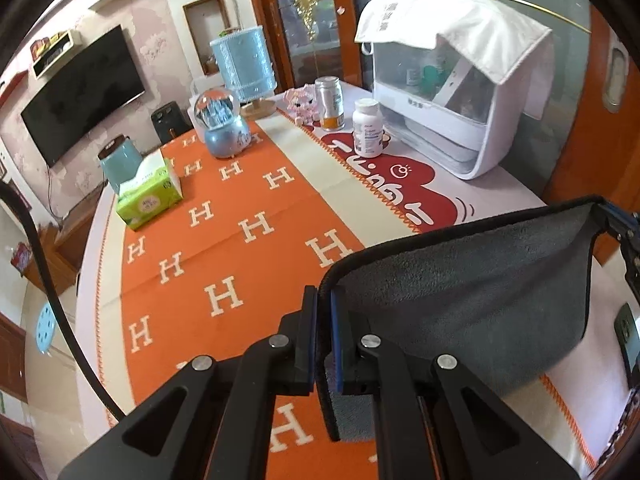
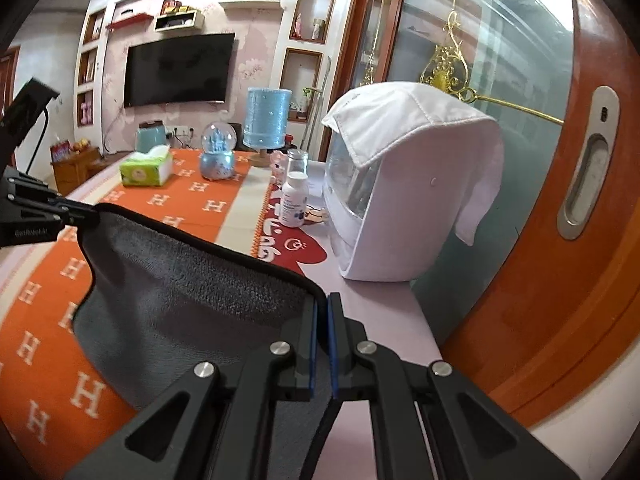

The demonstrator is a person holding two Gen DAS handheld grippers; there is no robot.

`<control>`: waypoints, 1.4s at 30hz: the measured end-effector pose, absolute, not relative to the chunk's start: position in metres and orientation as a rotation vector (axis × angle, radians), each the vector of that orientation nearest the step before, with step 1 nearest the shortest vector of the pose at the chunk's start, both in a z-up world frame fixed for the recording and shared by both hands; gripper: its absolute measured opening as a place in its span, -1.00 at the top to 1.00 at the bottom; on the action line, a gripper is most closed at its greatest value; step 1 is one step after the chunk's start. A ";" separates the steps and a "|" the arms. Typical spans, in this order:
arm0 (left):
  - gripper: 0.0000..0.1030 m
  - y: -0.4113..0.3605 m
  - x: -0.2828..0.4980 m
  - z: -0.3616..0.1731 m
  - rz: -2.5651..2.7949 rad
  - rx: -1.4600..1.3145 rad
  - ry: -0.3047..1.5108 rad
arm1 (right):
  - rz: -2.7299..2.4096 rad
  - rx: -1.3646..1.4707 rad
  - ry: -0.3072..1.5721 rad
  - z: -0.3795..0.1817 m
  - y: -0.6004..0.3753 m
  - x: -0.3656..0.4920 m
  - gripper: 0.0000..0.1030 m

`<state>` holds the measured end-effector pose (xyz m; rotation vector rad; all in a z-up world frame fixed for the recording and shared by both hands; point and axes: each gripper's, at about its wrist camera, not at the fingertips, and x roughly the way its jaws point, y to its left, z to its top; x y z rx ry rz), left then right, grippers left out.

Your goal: Fold towel

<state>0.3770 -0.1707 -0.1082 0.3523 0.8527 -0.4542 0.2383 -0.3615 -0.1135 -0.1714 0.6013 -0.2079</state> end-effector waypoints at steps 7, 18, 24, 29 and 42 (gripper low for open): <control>0.86 -0.183 0.396 -0.134 -0.441 0.340 0.894 | -0.216 -0.181 0.630 -0.131 -0.374 0.254 0.87; 0.01 -0.184 0.405 -0.146 -0.399 0.313 0.949 | -0.225 -0.151 0.670 -0.140 -0.388 0.265 0.07; -0.17 -0.171 0.398 -0.139 -0.379 0.267 0.964 | -0.222 -0.148 0.680 -0.139 -0.386 0.262 -0.15; -0.25 -0.155 0.384 -0.128 -0.352 0.253 0.966 | -0.212 -0.136 0.681 -0.134 -0.376 0.255 -0.24; -0.46 -0.100 0.310 -0.095 -0.312 0.210 0.971 | -0.192 -0.092 0.697 -0.113 -0.334 0.199 -0.59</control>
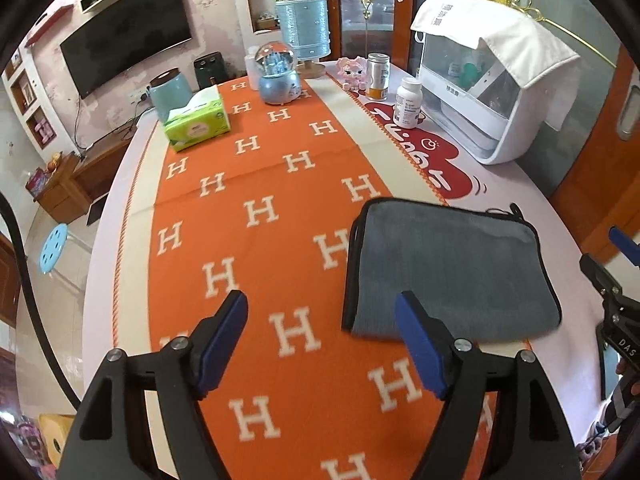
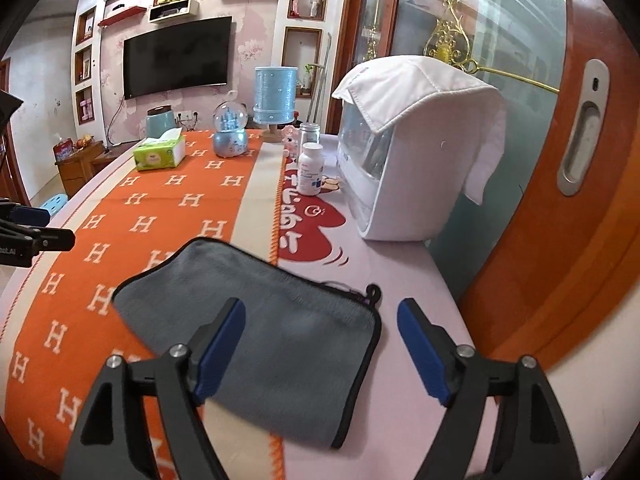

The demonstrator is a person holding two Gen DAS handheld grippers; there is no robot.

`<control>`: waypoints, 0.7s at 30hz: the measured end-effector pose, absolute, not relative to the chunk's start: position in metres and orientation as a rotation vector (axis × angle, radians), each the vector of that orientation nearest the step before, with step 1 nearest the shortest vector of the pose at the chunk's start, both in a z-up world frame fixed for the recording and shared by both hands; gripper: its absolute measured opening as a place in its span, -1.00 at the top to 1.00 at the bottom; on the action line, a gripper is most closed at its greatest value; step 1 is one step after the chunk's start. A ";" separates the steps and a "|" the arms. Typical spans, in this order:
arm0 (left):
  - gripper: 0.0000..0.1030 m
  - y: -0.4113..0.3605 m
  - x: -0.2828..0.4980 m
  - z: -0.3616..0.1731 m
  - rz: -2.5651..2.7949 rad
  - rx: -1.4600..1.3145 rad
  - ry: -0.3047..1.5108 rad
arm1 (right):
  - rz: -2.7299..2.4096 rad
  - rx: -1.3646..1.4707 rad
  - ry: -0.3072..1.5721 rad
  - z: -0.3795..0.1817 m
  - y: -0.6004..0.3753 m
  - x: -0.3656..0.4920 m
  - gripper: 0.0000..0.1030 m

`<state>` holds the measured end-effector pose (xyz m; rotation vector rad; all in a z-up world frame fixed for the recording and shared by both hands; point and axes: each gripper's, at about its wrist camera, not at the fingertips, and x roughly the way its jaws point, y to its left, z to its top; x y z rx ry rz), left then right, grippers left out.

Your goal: Fold towel

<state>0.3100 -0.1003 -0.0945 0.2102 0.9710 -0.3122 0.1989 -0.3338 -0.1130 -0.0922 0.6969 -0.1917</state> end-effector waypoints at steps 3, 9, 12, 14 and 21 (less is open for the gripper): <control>-0.49 -0.084 0.286 -0.087 -0.306 0.194 0.967 | -0.188 -0.077 0.698 -0.109 -0.322 0.181 -0.72; -0.65 -0.051 0.241 -0.081 -0.292 0.162 0.988 | -0.179 -0.044 0.688 -0.105 -0.293 0.146 -0.85; -0.72 -0.036 0.218 -0.081 -0.288 0.161 0.995 | -0.165 -0.023 0.686 -0.104 -0.277 0.129 -0.97; -0.75 -0.026 0.203 -0.080 -0.295 0.154 0.996 | -0.154 -0.009 0.687 -0.104 -0.264 0.115 -0.98; -0.82 0.000 0.159 -0.077 -0.300 0.099 1.018 | -0.118 0.016 0.696 -0.104 -0.225 0.069 -0.99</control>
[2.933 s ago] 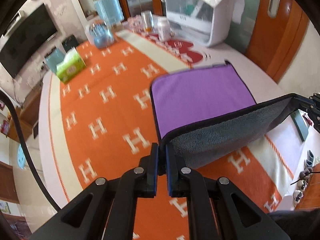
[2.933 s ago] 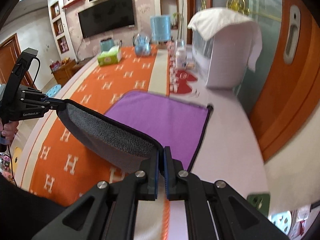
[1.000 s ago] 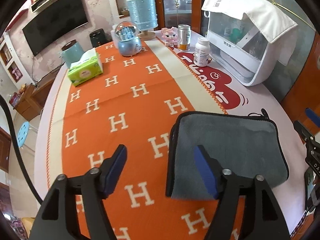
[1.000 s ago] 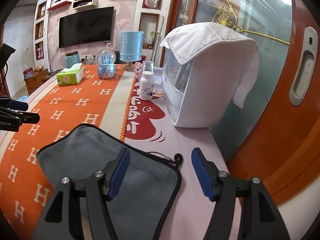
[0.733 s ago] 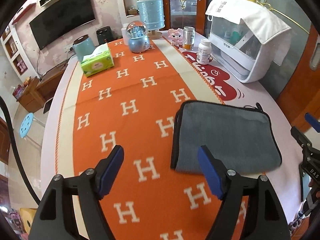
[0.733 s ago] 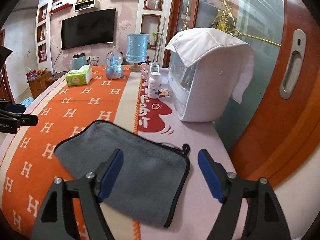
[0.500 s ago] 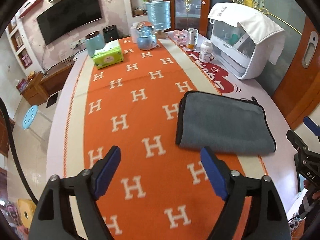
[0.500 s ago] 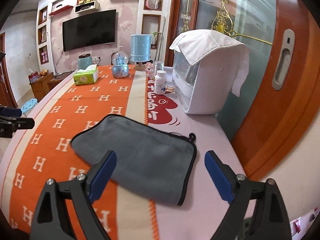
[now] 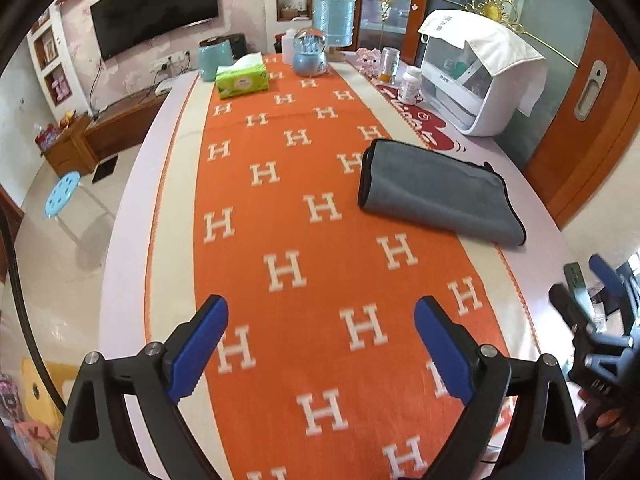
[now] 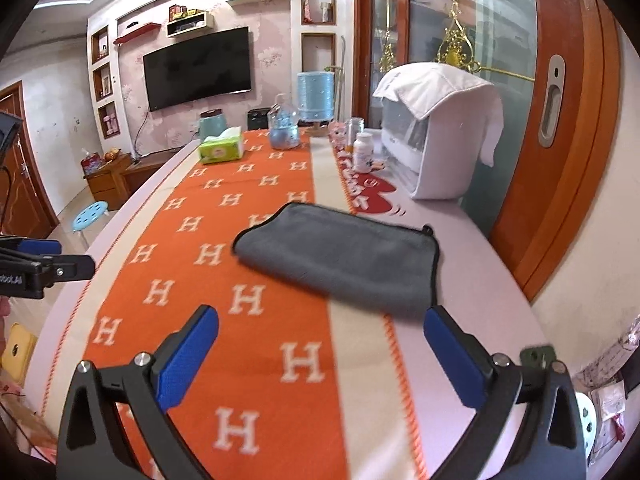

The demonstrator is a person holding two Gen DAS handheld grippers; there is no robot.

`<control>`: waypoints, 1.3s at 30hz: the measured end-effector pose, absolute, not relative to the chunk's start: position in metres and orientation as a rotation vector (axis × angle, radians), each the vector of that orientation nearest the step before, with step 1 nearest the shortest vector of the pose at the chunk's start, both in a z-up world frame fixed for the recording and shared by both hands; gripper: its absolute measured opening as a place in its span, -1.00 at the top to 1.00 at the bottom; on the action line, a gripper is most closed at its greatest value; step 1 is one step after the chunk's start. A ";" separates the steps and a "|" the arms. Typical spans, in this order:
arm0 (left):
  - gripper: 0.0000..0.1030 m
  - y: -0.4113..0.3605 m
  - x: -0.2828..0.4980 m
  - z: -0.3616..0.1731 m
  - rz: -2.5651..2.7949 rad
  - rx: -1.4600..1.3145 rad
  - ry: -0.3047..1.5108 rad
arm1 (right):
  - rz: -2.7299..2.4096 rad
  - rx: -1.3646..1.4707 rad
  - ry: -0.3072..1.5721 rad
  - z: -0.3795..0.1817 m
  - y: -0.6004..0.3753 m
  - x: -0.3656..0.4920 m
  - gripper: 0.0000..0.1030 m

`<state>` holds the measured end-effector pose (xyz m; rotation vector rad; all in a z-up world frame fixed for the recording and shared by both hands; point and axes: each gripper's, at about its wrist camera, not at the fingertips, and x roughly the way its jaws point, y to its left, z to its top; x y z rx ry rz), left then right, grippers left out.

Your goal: Fold towel

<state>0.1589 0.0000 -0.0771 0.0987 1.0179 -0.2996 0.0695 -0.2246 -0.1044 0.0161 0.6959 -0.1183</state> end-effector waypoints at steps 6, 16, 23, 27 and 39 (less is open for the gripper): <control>-0.83 0.010 0.118 -0.067 -0.307 0.069 1.017 | -0.072 0.077 0.767 -0.103 -0.199 0.041 -0.99; -0.83 0.012 0.076 -0.044 -0.260 -0.032 0.995 | 0.027 0.100 0.852 -0.085 -0.183 0.018 -0.99; -0.83 0.007 0.059 -0.022 -0.201 -0.043 0.961 | 0.048 0.089 0.877 -0.059 -0.189 0.011 -0.99; -0.83 0.004 0.050 -0.015 -0.162 -0.035 0.959 | 0.061 0.133 0.935 -0.043 -0.199 0.010 -0.99; -0.83 0.003 0.021 -0.006 -0.081 -0.035 0.936 | 0.043 0.057 0.902 -0.022 -0.191 -0.006 -0.99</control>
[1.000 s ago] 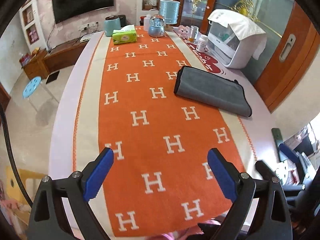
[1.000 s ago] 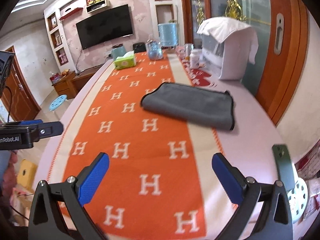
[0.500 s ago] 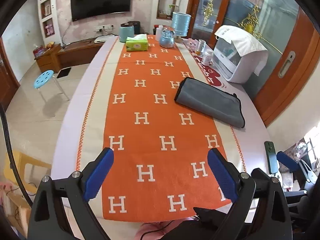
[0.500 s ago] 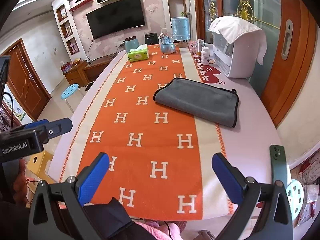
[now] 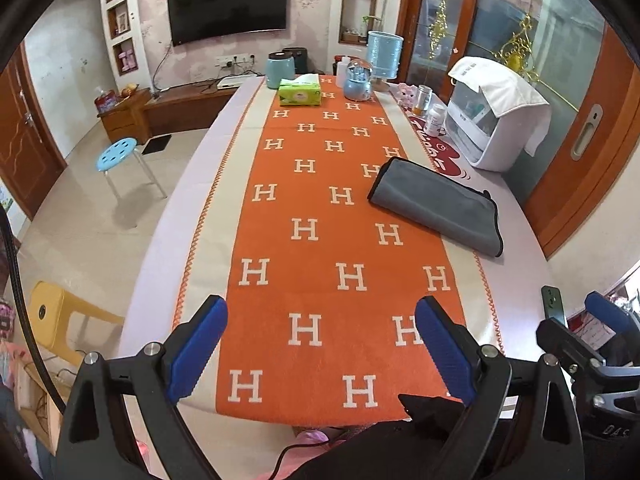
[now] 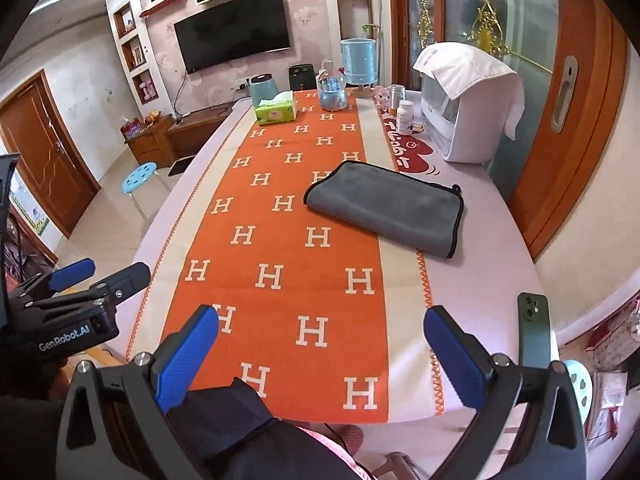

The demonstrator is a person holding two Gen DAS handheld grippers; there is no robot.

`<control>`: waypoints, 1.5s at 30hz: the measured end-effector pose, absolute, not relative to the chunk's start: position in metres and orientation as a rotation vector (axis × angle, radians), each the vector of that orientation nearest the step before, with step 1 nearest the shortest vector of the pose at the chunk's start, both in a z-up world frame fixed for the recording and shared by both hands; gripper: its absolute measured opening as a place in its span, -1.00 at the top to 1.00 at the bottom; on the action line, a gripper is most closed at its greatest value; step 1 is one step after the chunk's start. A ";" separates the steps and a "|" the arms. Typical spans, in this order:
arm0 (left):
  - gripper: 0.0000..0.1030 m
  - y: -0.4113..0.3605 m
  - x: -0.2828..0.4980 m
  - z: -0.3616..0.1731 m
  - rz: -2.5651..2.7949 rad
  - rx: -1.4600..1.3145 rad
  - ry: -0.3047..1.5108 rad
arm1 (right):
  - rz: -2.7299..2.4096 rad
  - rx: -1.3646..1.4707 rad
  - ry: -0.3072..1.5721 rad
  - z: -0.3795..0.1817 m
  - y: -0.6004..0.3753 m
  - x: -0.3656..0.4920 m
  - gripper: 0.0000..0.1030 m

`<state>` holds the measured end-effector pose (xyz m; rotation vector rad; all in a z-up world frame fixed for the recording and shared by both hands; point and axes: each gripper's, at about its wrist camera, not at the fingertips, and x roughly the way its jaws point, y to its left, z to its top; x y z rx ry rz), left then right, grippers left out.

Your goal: Fold towel

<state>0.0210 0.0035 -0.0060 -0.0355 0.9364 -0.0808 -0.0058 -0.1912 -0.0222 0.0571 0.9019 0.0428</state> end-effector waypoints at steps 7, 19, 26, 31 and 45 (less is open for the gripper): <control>-0.83 0.001 0.012 -0.003 -0.025 -0.014 0.891 | 0.071 0.071 0.916 -0.028 -0.192 -0.005 -0.99; -0.83 -0.003 0.007 0.001 0.026 0.026 0.853 | 0.078 0.106 0.948 -0.038 -0.193 -0.005 -0.99; -0.86 -0.007 0.006 0.002 0.018 0.033 0.851 | 0.066 0.117 0.952 -0.042 -0.194 -0.008 -0.99; -0.98 -0.009 0.006 0.002 0.003 0.039 0.848 | 0.065 0.122 0.961 -0.044 -0.194 -0.009 -0.99; -0.99 -0.011 0.010 -0.003 -0.011 0.046 0.862 | 0.071 0.123 0.982 -0.048 -0.193 -0.004 -0.99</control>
